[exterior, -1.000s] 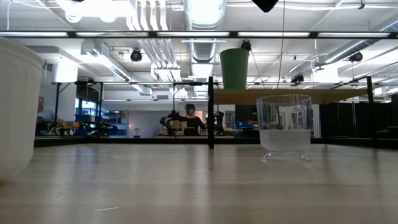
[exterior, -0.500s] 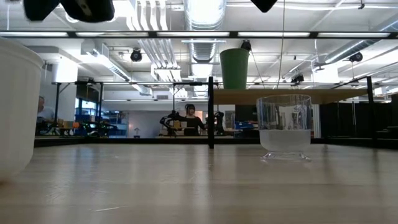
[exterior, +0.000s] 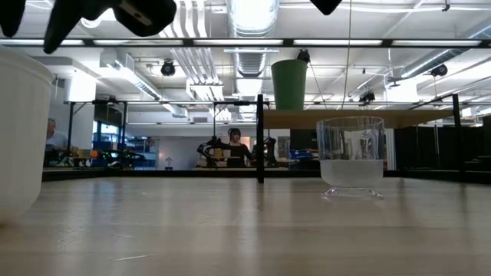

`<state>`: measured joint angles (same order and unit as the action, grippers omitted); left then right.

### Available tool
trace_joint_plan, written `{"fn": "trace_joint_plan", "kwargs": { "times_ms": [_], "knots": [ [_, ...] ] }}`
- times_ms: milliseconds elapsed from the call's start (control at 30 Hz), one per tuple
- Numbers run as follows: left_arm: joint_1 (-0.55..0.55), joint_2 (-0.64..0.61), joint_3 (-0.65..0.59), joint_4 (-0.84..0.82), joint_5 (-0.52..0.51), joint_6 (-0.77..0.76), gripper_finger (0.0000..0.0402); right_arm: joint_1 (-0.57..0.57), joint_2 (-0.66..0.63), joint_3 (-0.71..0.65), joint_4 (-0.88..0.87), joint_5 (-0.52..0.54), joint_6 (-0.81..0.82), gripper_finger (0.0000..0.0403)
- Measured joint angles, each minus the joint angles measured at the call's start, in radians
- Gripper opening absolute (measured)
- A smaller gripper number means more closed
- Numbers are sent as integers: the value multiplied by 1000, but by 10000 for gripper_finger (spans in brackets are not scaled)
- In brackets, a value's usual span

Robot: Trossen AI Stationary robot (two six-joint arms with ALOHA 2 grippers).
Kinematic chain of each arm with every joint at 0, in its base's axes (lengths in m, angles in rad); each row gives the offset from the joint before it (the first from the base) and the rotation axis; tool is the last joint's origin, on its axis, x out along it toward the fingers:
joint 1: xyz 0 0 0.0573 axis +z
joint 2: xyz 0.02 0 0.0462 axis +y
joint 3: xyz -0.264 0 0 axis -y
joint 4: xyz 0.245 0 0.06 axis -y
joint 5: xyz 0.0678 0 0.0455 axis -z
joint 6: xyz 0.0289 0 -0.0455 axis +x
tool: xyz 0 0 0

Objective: Stack small to large cups/mugs on shelf
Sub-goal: Put the white mug on the shelf

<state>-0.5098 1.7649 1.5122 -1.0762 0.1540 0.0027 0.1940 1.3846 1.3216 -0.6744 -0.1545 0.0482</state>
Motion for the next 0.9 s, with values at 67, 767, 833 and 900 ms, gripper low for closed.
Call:
{"fn": "trace_joint_plan", "kwargs": {
  "times_ms": [67,767,833,900],
  "knots": [
    [0,0,-3,0,-14,55,73,0,0,0,0,2,4,95],
    [5,0,-136,221,-29,213,73,0,1,0,0,105,128,96],
    [6,0,-138,223,-32,214,70,0,1,0,0,105,128,96],
    [7,0,-139,222,-32,214,60,0,1,0,0,105,128,96]
  ]
}}
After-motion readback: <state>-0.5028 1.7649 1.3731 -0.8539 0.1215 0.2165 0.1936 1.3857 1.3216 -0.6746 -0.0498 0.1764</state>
